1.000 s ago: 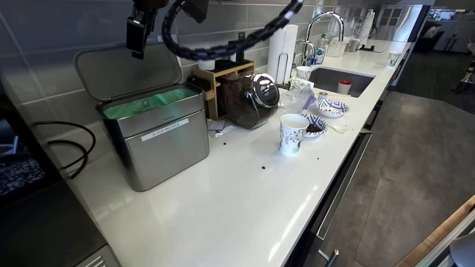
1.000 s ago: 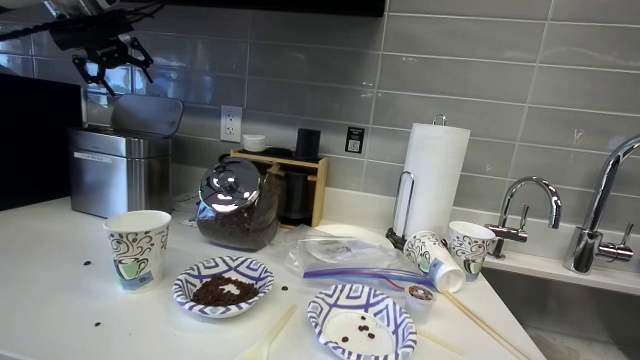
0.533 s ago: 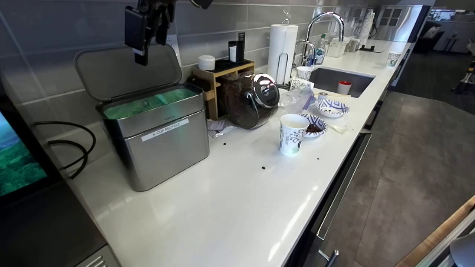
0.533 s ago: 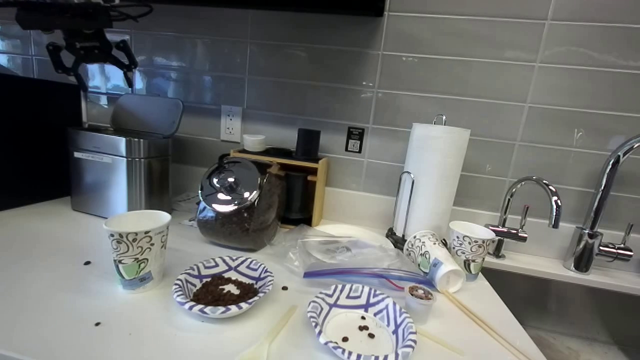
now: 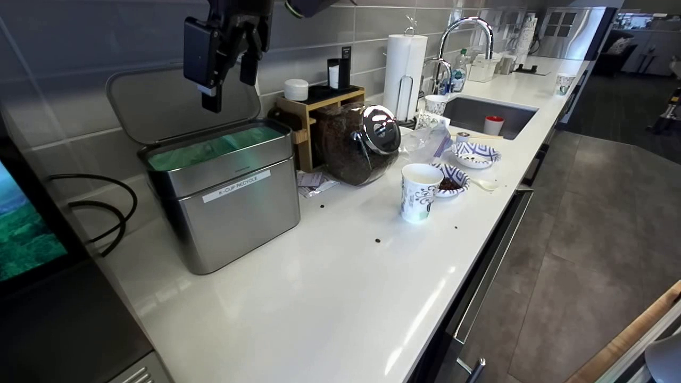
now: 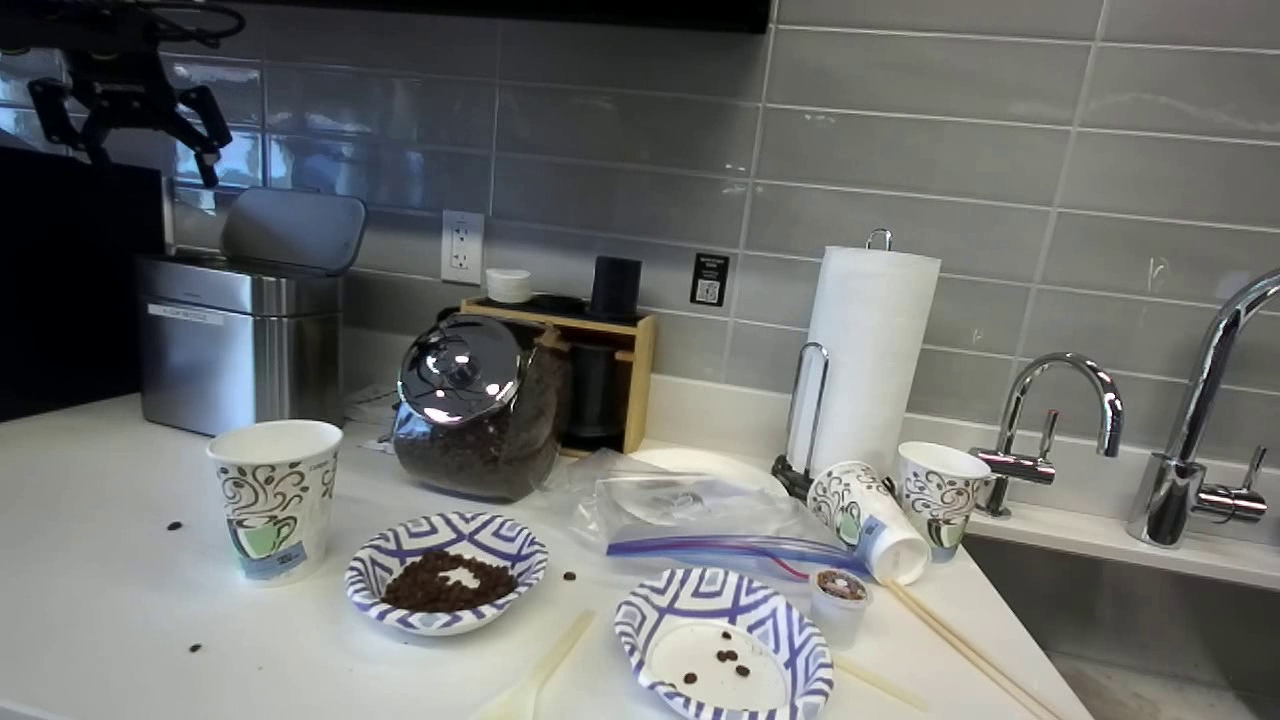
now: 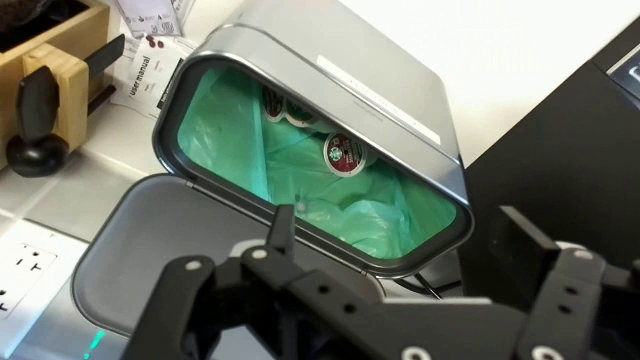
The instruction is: Open the lid on the bin
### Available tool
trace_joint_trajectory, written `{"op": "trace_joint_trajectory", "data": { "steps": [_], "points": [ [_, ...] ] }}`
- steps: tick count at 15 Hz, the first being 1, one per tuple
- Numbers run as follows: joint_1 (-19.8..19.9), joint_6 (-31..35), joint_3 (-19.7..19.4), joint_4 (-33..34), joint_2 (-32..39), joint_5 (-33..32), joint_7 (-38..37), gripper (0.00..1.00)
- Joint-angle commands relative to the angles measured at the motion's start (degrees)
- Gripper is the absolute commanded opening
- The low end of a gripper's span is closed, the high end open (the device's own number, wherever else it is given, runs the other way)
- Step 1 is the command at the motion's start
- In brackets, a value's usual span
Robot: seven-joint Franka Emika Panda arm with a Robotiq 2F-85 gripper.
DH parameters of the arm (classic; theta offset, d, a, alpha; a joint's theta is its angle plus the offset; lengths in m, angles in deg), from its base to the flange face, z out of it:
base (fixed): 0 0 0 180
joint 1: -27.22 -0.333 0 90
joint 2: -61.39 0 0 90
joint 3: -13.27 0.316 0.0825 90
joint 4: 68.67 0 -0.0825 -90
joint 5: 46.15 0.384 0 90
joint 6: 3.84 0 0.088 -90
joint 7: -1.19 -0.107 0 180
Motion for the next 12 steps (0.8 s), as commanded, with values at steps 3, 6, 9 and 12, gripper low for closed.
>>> {"op": "trace_joint_trajectory", "data": {
  "steps": [3, 6, 9, 12],
  "points": [
    [-0.1, 1.1, -0.5, -10.8, -8.6, -1.1, -9.7, 1.00],
    [0.4, 0.5, 0.0, -14.1, -11.7, -1.8, -14.1, 1.00],
    [1.0, -0.1, 0.5, -16.6, -14.1, -3.4, -17.6, 1.00],
    [1.7, 0.3, 1.0, -18.5, -15.8, -5.3, -20.5, 1.00]
  ]
}}
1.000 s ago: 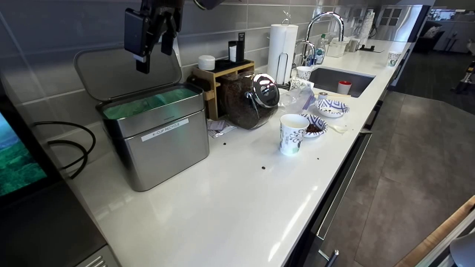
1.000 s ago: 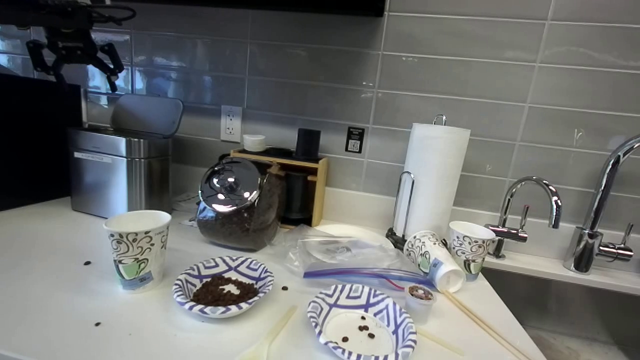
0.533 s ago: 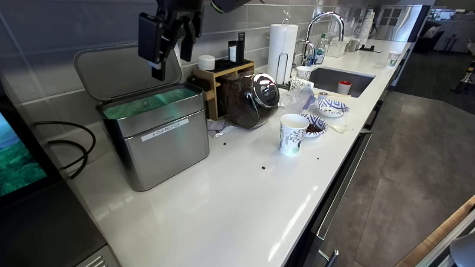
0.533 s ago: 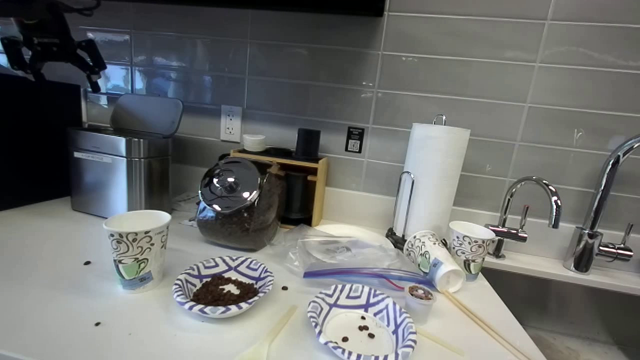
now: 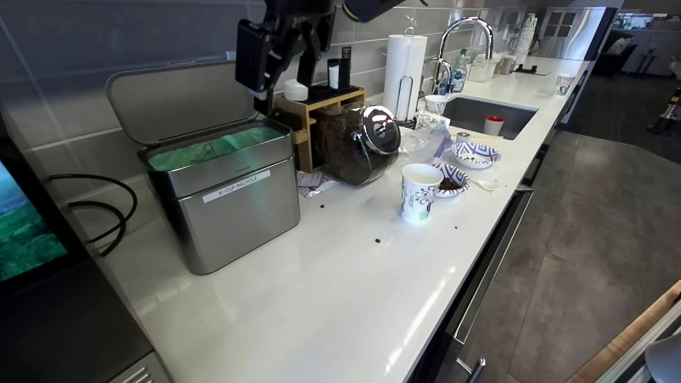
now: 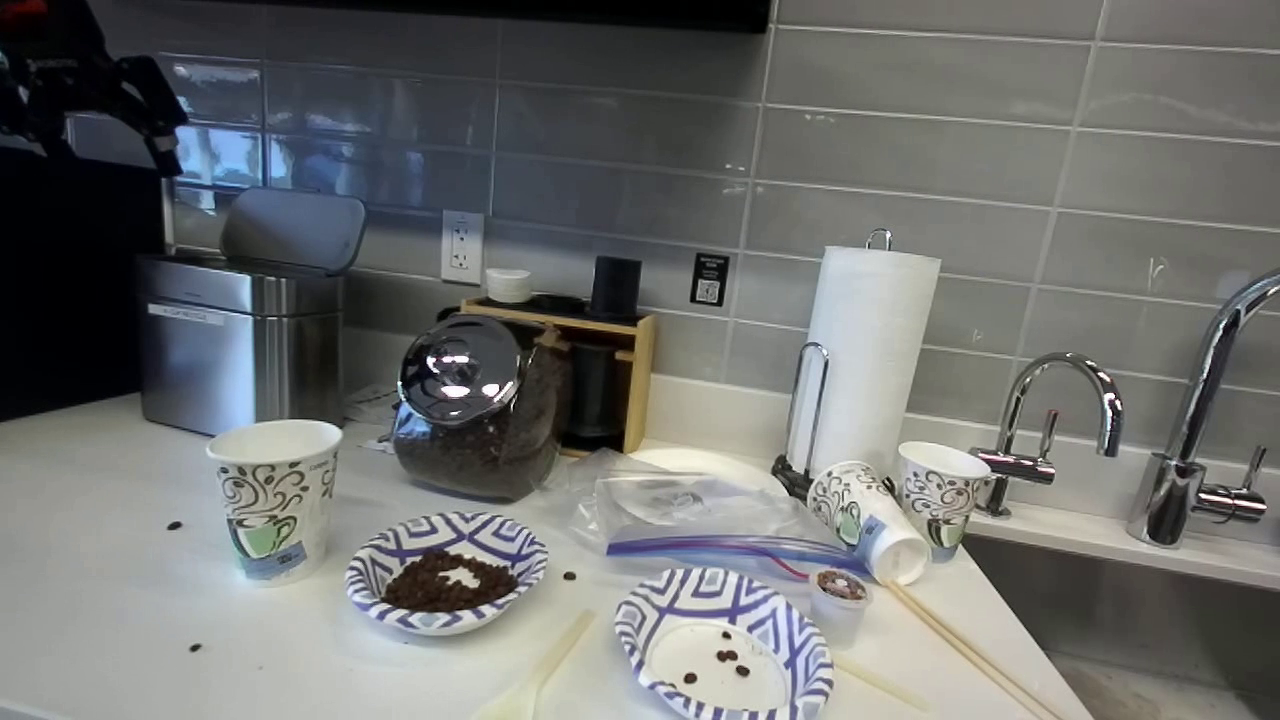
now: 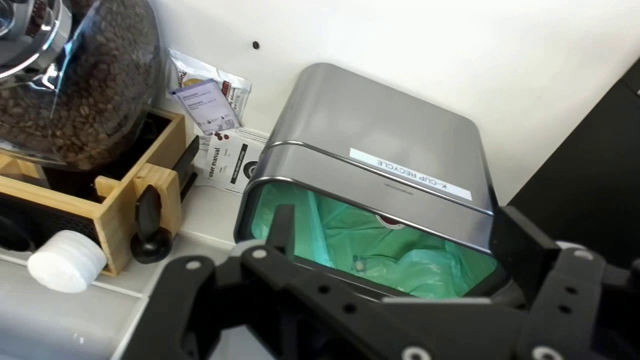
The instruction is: Open the lid on the bin
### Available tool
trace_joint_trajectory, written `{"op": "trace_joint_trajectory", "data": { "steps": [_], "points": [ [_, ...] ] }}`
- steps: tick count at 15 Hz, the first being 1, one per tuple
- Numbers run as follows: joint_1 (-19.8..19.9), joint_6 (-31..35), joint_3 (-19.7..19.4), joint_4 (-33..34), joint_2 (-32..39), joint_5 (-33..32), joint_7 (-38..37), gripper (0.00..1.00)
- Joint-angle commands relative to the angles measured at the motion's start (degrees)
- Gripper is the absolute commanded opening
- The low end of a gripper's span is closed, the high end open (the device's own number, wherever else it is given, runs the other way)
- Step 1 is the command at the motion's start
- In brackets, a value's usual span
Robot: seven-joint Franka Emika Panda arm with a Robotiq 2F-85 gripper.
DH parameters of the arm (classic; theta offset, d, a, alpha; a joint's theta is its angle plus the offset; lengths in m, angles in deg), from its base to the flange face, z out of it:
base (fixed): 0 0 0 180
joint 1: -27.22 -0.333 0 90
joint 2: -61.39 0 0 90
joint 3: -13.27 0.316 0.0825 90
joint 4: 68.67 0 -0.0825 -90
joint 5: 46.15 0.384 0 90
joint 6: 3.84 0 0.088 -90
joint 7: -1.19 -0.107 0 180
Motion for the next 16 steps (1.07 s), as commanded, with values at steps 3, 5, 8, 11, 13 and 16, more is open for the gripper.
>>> {"op": "trace_joint_trajectory", "data": {
  "steps": [3, 5, 8, 11, 13, 16],
  "points": [
    [1.8, 0.1, 1.6, -4.6, -4.0, -3.6, -6.1, 1.00],
    [2.2, 0.1, 1.9, -5.1, -4.5, -4.1, -7.3, 1.00],
    [2.8, 0.8, 2.3, -5.7, -5.1, -3.7, -8.9, 1.00],
    [3.2, 1.6, 2.5, -6.1, -5.6, -3.0, -10.8, 1.00],
    [3.3, 0.0, 2.8, -3.6, -4.0, -3.2, -8.7, 1.00],
    [3.4, 0.0, 2.9, -3.4, -3.9, -3.2, -8.7, 1.00]
  ]
}}
